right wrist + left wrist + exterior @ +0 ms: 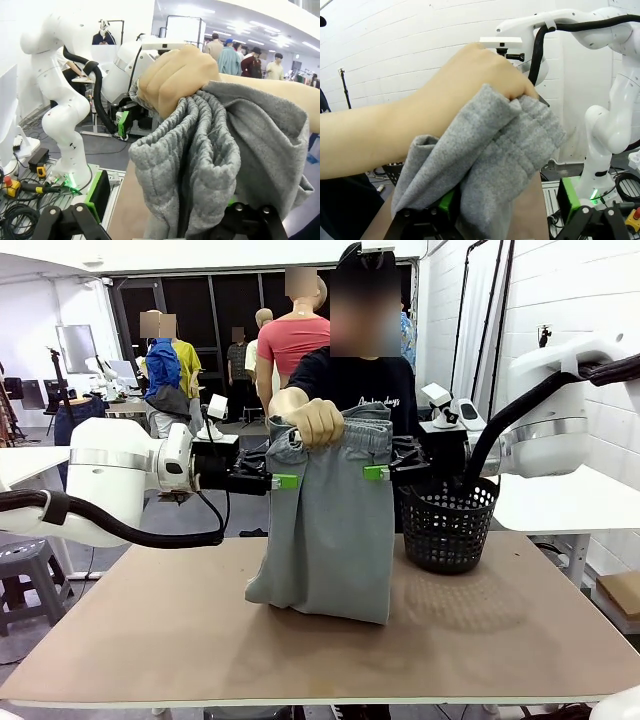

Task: Fold the training pants.
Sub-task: Release the ends of the Training pants and then grab the overlapped ends.

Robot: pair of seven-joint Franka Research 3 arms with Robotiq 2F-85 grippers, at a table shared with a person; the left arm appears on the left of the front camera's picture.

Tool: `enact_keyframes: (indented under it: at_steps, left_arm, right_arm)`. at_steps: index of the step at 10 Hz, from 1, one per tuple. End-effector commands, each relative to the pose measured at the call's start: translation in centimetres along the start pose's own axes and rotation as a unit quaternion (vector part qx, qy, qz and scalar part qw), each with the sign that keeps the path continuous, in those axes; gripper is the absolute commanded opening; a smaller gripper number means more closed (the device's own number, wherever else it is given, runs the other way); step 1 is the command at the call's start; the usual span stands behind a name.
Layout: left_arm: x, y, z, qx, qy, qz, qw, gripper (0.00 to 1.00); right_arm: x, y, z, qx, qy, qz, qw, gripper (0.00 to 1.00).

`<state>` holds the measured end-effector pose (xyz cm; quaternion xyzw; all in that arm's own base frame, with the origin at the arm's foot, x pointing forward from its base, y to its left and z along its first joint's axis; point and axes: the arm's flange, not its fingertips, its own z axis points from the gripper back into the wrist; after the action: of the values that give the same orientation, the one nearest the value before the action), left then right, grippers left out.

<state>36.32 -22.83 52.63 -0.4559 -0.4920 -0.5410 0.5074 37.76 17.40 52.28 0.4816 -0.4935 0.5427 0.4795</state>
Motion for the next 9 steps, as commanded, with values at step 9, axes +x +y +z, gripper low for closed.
enact_keyframes:
  at_steps: [9]
  left_arm:
    - [-0.2,-2.8,3.7,0.058,-0.004,-0.016,0.998,1.0]
  right_arm:
    - [-1.1,3.0,2.8,-0.085,-0.016,0.008,0.996,1.0]
